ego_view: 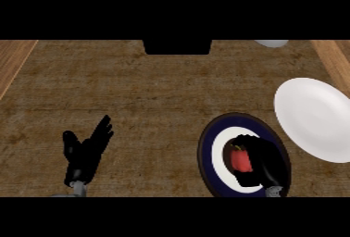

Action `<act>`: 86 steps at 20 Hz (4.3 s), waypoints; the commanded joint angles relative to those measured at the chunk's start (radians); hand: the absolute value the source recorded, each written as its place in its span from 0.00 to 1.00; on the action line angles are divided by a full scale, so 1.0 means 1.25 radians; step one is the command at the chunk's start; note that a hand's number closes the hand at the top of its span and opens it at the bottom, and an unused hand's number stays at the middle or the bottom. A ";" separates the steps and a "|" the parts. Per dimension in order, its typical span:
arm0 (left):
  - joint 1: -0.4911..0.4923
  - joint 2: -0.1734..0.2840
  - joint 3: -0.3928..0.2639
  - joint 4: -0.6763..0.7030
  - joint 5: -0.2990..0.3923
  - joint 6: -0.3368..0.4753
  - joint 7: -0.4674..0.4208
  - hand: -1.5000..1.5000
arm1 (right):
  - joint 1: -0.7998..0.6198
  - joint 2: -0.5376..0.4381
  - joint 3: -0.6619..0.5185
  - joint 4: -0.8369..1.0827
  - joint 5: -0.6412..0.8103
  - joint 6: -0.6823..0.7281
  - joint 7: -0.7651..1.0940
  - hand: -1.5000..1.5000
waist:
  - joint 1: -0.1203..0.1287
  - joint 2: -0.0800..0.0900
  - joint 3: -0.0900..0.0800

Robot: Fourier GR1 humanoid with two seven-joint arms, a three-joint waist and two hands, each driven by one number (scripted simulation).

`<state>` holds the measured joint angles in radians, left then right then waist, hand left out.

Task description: Pick the bell pepper from the plate and place it in the plate

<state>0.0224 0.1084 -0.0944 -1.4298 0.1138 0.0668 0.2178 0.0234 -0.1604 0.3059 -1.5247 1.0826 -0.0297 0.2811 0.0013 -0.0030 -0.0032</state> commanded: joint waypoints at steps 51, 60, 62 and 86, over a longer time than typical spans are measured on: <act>-0.017 -0.041 0.009 -0.033 -0.041 0.003 0.054 0.50 | -0.176 -0.191 -0.532 0.296 -0.692 -0.428 -0.500 1.00 | 0.008 0.005 0.005; -0.026 -0.001 0.040 -0.010 -0.005 -0.067 0.027 0.50 | -0.385 -0.310 -0.585 0.753 -0.668 -0.377 -0.537 1.00 | 0.034 0.014 0.005; -0.031 -0.011 0.031 -0.018 -0.012 -0.058 0.032 0.50 | -0.392 -0.344 -0.531 0.808 -0.598 -0.362 -0.510 0.00 | 0.039 0.015 0.005; 0.002 -0.032 0.029 0.015 -0.036 -0.040 -0.021 0.50 | -0.432 -0.489 -0.756 1.063 -0.847 0.157 -0.808 0.00 | 0.012 0.009 0.006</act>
<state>-0.0043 0.0844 -0.0499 -1.4255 0.0820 0.0059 0.2242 -0.5621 -0.7025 -0.6210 -0.2200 0.0545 -0.0095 -0.7293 0.0323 0.0152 0.0057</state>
